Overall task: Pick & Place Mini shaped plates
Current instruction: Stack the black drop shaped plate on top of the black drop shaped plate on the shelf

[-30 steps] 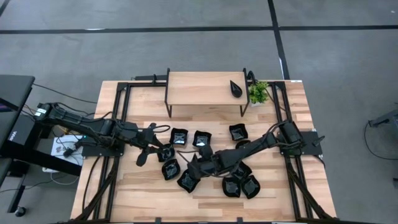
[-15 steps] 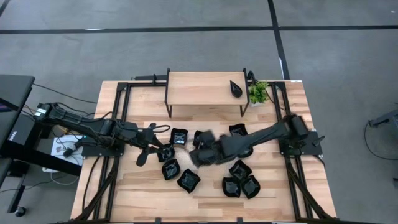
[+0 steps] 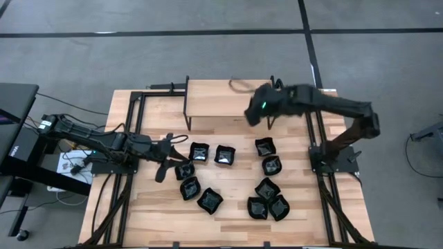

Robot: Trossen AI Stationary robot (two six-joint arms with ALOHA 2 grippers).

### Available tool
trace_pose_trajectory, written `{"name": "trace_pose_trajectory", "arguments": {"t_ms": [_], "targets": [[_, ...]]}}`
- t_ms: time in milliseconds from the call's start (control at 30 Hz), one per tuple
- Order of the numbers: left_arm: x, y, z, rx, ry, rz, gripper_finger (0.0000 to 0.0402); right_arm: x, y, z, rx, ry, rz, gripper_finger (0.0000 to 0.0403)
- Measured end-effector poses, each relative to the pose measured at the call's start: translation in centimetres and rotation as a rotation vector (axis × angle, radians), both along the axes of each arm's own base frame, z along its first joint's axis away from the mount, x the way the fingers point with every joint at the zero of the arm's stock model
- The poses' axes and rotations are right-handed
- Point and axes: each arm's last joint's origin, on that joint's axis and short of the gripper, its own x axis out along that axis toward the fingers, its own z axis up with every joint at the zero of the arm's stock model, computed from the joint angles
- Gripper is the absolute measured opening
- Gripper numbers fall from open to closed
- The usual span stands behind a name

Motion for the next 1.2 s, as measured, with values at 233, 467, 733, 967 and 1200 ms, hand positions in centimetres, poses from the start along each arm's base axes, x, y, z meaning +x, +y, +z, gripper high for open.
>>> {"name": "trace_pose_trajectory", "arguments": {"t_ms": [233, 467, 733, 967, 1200], "targets": [[0.1, 0.3, 0.3, -0.011, -0.038, 0.116, 0.0076, -3.2, -6.8, 0.4, 0.018, 0.088, 0.086, 0.0000], [0.3, 0.4, 0.6, -0.053, -0.070, 0.185, 0.0076, -4.3, -12.3, -1.6, 0.085, 0.157, 0.190, 0.0000], [1.2, 0.2, 0.2, -0.066, -0.074, 0.204, 0.0076, -2.7, -15.3, -4.9, 0.166, 0.239, 0.277, 0.0000], [2.1, 0.0, -0.8, -0.085, -0.028, 0.217, 0.0076, -2.0, -15.7, -5.8, 0.183, 0.261, 0.297, 0.0000], [2.4, -0.1, -0.8, -0.090, -0.040, 0.217, 0.0076, -2.0, -15.6, -5.8, 0.184, 0.266, 0.296, 0.0000]]}}
